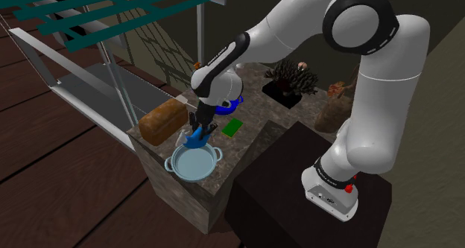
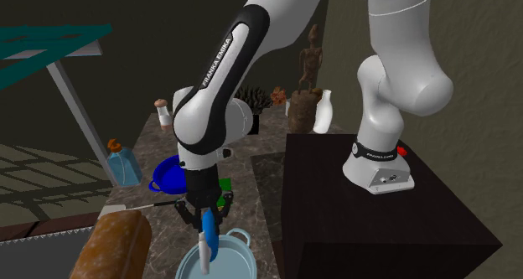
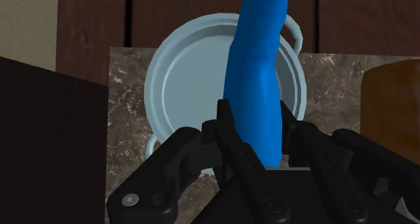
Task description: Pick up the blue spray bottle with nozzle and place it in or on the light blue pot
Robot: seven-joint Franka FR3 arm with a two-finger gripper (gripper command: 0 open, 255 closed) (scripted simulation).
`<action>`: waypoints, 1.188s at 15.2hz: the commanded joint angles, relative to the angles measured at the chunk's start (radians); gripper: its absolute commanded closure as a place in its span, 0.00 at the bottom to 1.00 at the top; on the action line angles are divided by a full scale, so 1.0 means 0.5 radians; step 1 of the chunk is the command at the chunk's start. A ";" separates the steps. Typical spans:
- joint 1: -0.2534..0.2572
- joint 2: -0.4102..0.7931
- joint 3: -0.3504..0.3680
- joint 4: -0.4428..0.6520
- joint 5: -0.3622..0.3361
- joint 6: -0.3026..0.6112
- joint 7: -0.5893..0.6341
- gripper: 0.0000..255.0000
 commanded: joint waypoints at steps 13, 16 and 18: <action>-0.024 0.234 0.050 0.075 0.111 0.142 -0.148 1.00; -0.023 0.232 0.050 0.075 0.108 0.140 -0.146 0.00; -0.023 0.236 0.053 0.075 0.113 0.145 -0.149 0.00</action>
